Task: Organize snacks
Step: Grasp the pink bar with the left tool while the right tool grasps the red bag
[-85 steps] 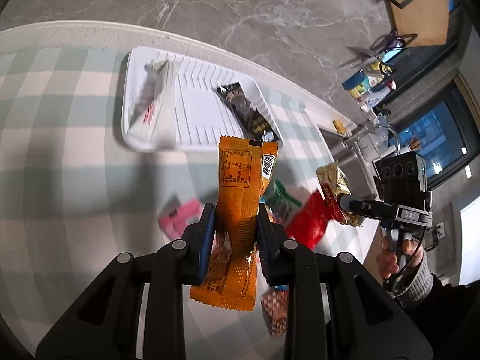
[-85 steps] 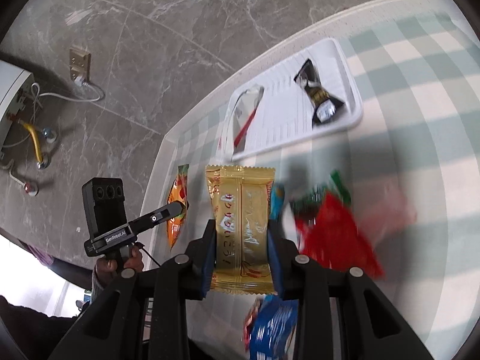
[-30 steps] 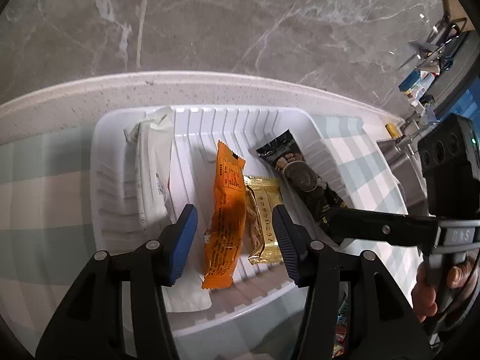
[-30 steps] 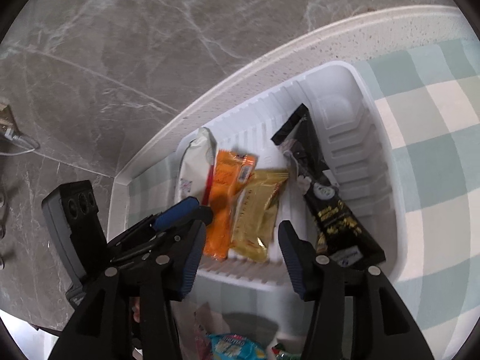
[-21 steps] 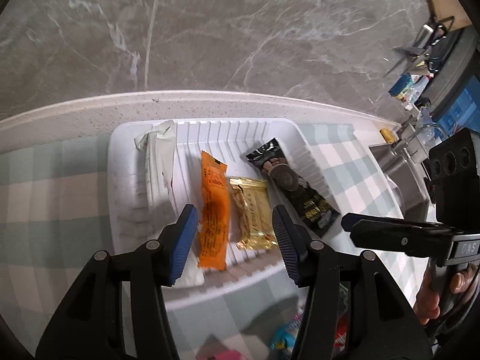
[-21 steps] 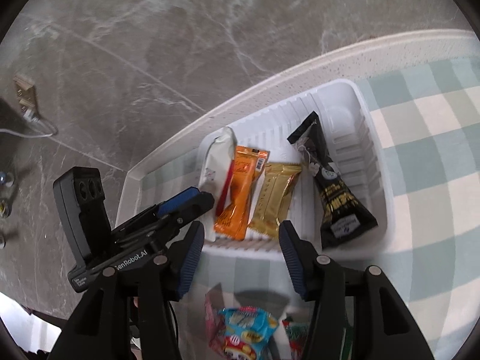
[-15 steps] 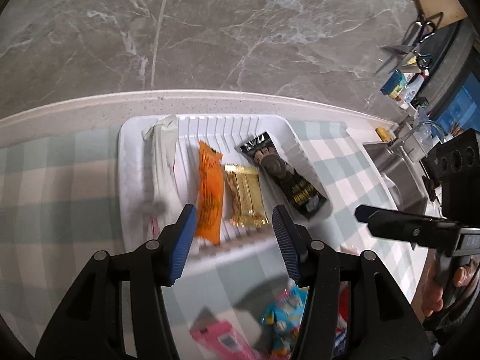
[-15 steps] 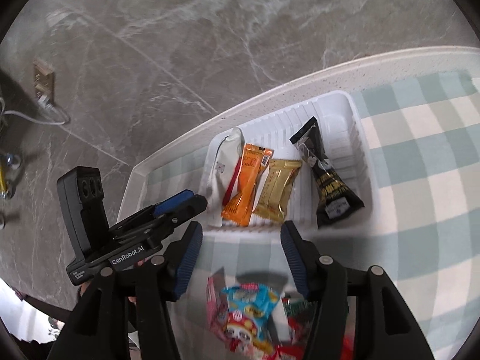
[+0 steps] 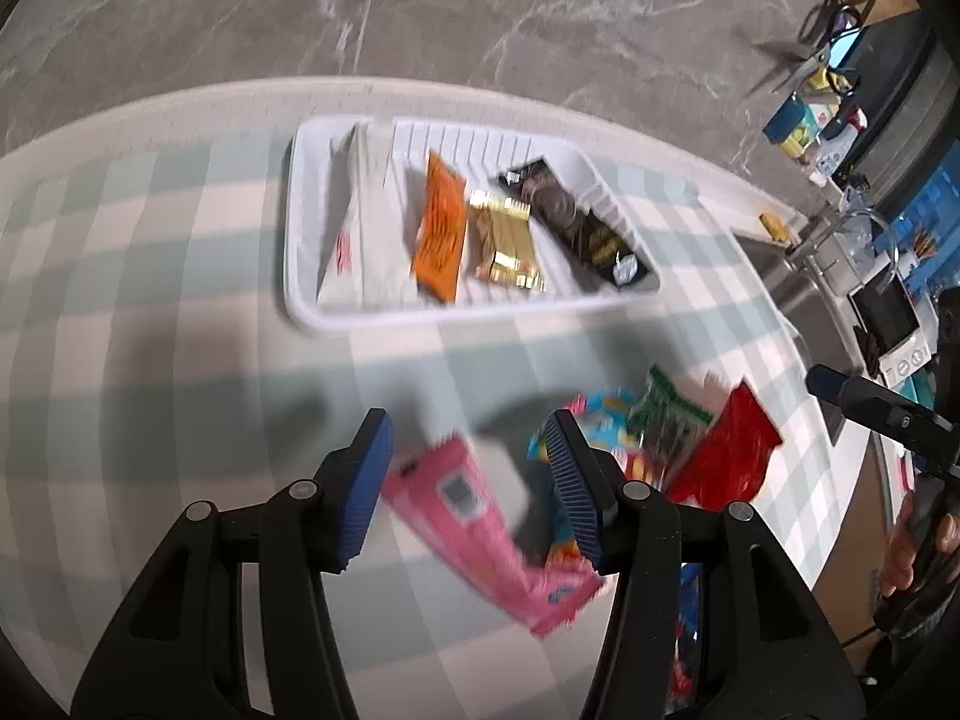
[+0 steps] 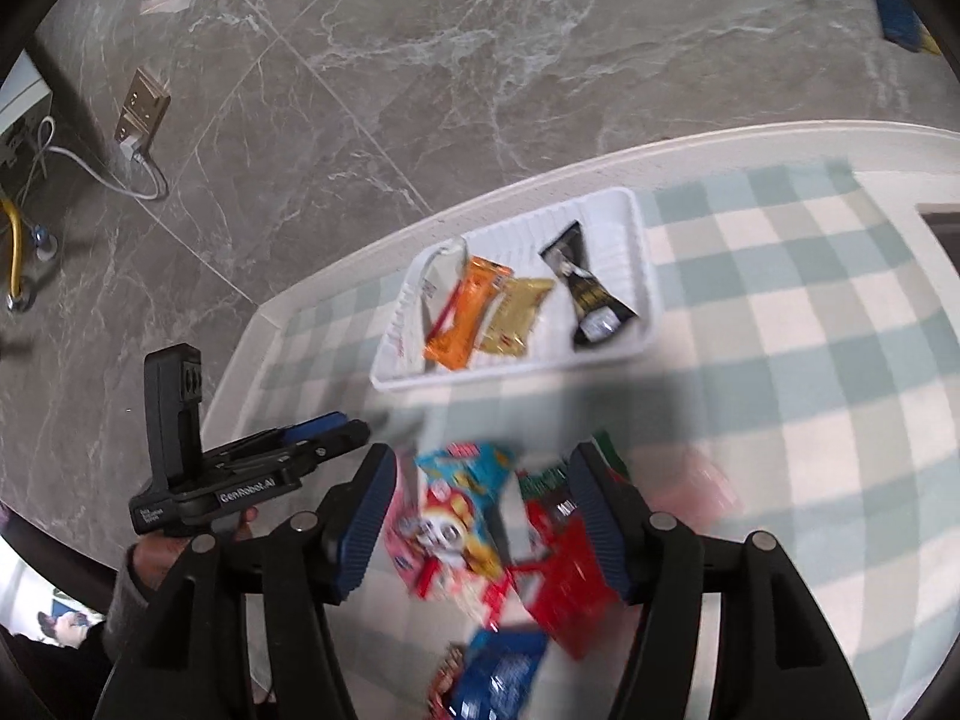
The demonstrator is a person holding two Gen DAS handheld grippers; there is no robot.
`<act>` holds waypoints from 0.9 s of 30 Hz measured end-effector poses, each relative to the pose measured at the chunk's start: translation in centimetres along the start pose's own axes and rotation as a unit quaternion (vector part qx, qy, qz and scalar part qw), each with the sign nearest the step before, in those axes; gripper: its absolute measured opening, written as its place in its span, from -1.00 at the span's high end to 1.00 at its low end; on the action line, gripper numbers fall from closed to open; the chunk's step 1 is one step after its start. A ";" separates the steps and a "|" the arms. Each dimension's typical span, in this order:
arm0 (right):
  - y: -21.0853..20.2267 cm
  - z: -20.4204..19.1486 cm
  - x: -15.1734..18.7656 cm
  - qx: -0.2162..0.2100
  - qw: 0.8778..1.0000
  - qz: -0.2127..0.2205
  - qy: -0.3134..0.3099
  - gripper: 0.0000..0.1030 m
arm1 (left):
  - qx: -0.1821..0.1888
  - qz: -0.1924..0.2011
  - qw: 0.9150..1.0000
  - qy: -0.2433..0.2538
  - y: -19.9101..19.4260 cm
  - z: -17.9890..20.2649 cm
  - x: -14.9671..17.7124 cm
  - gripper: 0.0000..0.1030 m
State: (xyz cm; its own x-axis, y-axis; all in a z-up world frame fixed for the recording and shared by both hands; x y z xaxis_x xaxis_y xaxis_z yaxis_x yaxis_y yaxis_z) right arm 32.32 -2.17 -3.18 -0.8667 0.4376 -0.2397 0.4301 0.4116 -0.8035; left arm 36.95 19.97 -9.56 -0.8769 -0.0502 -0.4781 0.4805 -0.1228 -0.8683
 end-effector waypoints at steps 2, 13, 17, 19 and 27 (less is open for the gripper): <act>-0.4 0.7 1.1 0.007 1.000 0.002 0.007 -0.23 | -0.002 -0.008 1.000 -0.002 0.0 -0.2 1.6 0.01; -0.8 4.2 6.5 0.032 0.997 -0.003 0.067 -0.23 | 0.001 -0.046 0.999 -0.019 1.3 -0.2 5.9 0.01; 0.0 4.5 7.2 0.036 0.997 -0.008 0.070 -0.23 | 0.003 -0.055 0.998 -0.021 1.9 0.1 6.4 0.00; 0.4 4.6 7.5 0.036 0.997 -0.010 0.074 -0.23 | 0.004 -0.059 0.998 -0.022 2.3 0.2 6.5 0.00; 2.0 5.1 7.6 0.034 0.995 -0.011 0.089 -0.23 | 0.007 -0.068 0.997 -0.026 3.3 0.6 6.7 0.00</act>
State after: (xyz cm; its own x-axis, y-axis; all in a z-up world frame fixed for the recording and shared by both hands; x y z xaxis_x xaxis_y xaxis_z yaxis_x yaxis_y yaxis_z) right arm 25.30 -2.08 -9.43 -0.8144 0.5665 -0.1254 0.3877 0.3706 -0.8440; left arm 32.69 18.62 -15.56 -0.9336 -0.0831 -0.3484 0.3573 -0.1451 -0.9227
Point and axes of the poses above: each gripper's, at about its wrist camera, not at the fingertips, and y roughly the way its jaws point, z to its right, x to its underside, the point moved 9 cm from there along y, roughly the way its jaws point, and after that the axes turned 12 degrees about -x, right-handed, at the moved point
